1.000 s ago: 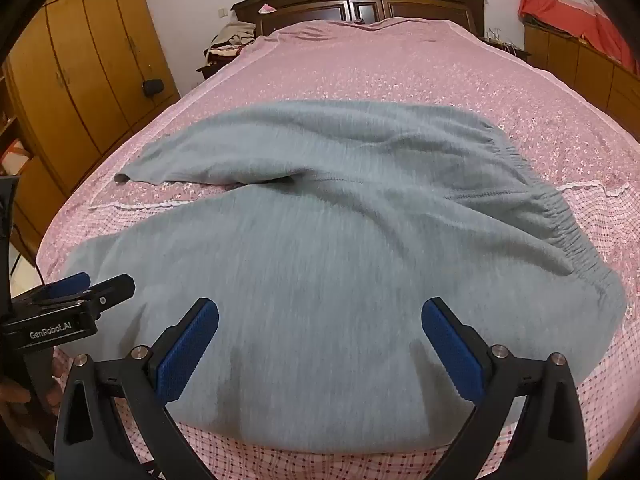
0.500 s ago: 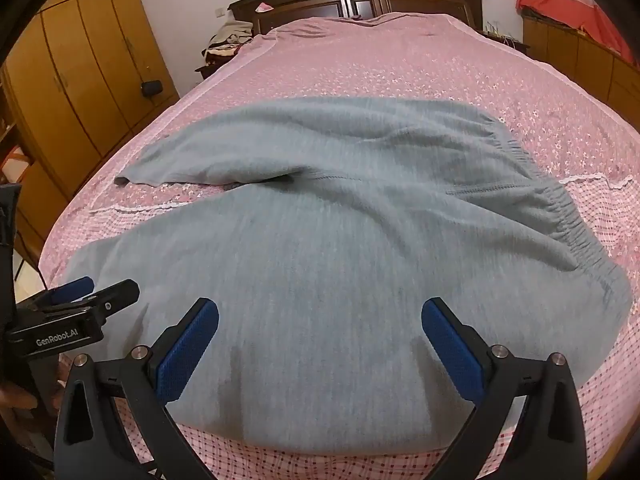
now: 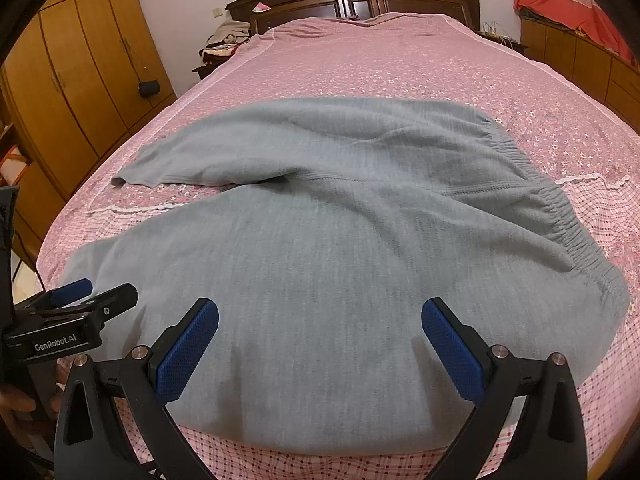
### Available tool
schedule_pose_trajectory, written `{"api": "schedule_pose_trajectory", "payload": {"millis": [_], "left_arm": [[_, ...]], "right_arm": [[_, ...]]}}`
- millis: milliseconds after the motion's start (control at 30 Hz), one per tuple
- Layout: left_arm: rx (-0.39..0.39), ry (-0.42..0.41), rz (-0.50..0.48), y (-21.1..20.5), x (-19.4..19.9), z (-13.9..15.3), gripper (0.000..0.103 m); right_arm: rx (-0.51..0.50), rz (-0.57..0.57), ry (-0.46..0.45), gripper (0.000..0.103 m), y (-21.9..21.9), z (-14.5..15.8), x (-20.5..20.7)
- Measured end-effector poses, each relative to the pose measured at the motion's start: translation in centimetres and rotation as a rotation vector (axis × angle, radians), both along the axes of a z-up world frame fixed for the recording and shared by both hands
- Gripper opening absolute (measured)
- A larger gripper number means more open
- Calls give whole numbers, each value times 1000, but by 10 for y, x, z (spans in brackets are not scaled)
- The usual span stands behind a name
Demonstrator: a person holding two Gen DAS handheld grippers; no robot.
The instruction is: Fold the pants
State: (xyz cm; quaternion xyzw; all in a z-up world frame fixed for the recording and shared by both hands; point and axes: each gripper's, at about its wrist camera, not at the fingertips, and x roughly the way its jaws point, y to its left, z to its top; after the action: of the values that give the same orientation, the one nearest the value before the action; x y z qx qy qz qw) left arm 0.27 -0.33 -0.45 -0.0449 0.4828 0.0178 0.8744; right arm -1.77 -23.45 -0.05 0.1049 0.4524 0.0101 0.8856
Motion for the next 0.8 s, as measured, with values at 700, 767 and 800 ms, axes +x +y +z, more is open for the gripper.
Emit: {"api": "schedule_pose_trajectory", "payload": {"millis": [700,767,800], "left_arm": [[4,4,-2,0,-1,-2,103],[2,4,-1,0,-1,-2,103],[1,5,-1,0,-1,-2,103]], "right_arm": [[13,3,14,103,0,-4,0],[14,4,15,103,0,-5,1],[15,4,15,103,0,-5,1]]}}
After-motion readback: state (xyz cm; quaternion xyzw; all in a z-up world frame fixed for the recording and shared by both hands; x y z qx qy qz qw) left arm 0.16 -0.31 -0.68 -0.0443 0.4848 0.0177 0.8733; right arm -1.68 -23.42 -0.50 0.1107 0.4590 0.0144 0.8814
